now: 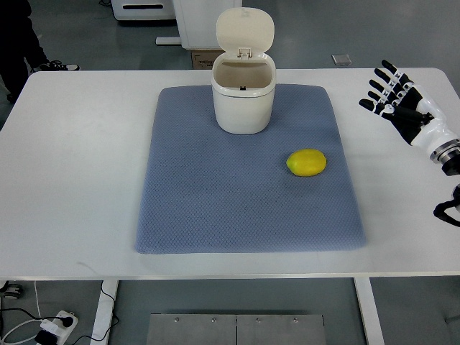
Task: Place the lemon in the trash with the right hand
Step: 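Move the right hand across the mat toward the yellow lemon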
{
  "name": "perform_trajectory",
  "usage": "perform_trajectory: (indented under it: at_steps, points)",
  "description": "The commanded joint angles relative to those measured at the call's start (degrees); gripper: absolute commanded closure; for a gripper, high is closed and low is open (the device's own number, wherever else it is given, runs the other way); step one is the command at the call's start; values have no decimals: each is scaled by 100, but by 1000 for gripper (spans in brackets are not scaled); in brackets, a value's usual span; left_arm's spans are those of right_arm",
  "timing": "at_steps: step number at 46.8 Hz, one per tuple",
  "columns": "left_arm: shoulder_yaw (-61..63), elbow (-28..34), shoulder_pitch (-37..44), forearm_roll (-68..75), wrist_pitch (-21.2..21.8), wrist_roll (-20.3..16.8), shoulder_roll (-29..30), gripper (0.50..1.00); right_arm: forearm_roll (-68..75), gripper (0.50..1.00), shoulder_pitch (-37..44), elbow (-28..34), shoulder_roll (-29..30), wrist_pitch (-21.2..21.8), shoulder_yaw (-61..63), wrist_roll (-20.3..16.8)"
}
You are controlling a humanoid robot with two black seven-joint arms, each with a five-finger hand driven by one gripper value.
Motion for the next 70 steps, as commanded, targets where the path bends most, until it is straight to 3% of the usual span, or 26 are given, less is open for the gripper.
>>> perform_trajectory:
  at_steps: [1,12,48,62,70]
  points:
    - [0,0,0,0,1,0,0,500,-150,500,-5,-1,-66,42,-147,71]
    - [0,0,0,0,1,0,0,500,-203,500,30,8,-418,42,-1035,528]
    - [0,0,0,0,1,0,0,500,-687,507,118,-229,-436,-72,-2213,1152]
    - [0,0,0,0,1,0,0,500,-696,509,329,-520,-436,-476,-2942,1644]
    - [0,0,0,0,1,0,0,500,-696,511,338,-520,-427,-573,-3128,1715]
